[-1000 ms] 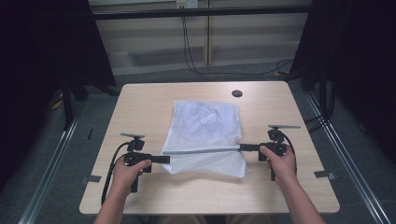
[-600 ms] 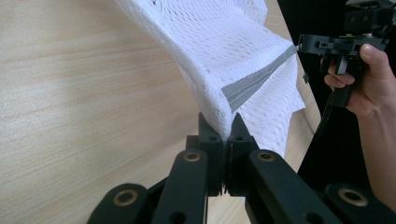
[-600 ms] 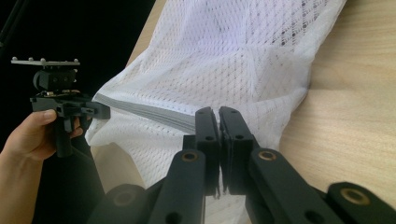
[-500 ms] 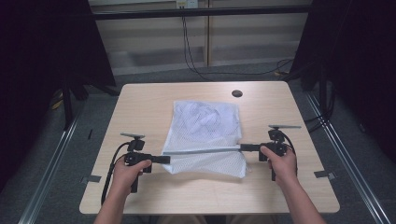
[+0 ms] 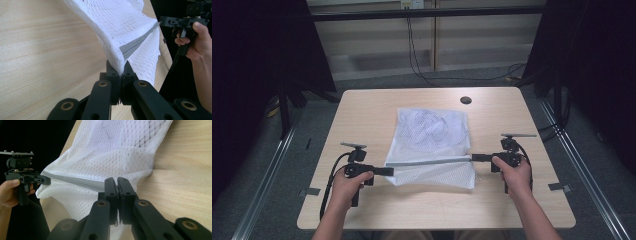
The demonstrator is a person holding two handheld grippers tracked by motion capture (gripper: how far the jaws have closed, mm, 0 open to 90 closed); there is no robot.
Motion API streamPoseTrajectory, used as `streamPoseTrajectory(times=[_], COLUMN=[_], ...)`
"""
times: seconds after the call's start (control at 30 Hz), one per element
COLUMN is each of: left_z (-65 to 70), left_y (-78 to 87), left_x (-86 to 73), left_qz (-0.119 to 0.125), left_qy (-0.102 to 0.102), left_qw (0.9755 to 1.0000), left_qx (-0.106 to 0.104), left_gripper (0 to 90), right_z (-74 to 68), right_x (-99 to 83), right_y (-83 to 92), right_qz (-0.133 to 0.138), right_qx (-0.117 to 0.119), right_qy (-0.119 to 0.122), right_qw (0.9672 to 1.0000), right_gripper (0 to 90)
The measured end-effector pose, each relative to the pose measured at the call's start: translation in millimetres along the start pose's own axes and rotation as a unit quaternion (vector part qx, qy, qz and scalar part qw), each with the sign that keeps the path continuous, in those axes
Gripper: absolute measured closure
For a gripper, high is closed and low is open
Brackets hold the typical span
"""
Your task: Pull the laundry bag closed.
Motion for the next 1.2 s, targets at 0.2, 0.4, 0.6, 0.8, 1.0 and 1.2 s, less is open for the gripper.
streamPoseTrajectory(times=[0.2, 0.4, 0.6, 0.8, 1.0, 1.2], left_z=[0.9, 5.3, 5.1, 2.6, -3.5, -7.6], left_y=[-0.9, -2.0, -3.2, -1.5, 5.0, 8.0], left_x=[0.1, 0.7, 5.3, 12.2, 19.0, 21.9], left_qz=[0.003, 0.008, 0.03, 0.056, 0.095, 0.105], left_qy=[-0.004, -0.017, -0.039, -0.092, -0.132, -0.156], left_qw=[1.0, 0.9998, 0.9986, 0.9922, 0.979, 0.9696], left_qx=[0.003, 0.002, 0.019, 0.063, 0.122, 0.156], left_gripper=[88.3, 80.6, 44.5, 19.6, 9.9, 8.7], right_z=[-0.3, 0.0, 0.8, -1.7, -3.6, 0.2], right_x=[0.2, -0.2, 1.4, 3.8, 7.8, 9.6], right_y=[0.4, -1.1, -0.1, -2.0, -2.7, -3.5], right_qz=[-0.001, 0.001, 0.016, 0.026, 0.046, 0.053], right_qx=[-0.002, -0.009, -0.026, -0.053, -0.066, -0.08], right_qy=[0.0, 0.011, 0.023, 0.045, 0.064, 0.077], right_qw=[1.0, 0.9999, 0.9993, 0.9972, 0.9947, 0.9924], right_gripper=[86.8, 86.5, 76.1, 58.5, 40.8, 29.6])
Point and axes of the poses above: each handheld gripper's, and its own axes: y roughly backward along the jaws, x roughly out of its top, z roughly to its right, the point moved 5 cm from there along -y, roughly forward along the jaws, and after that the axes turned 2 degrees about z, right-handed, at the moved point
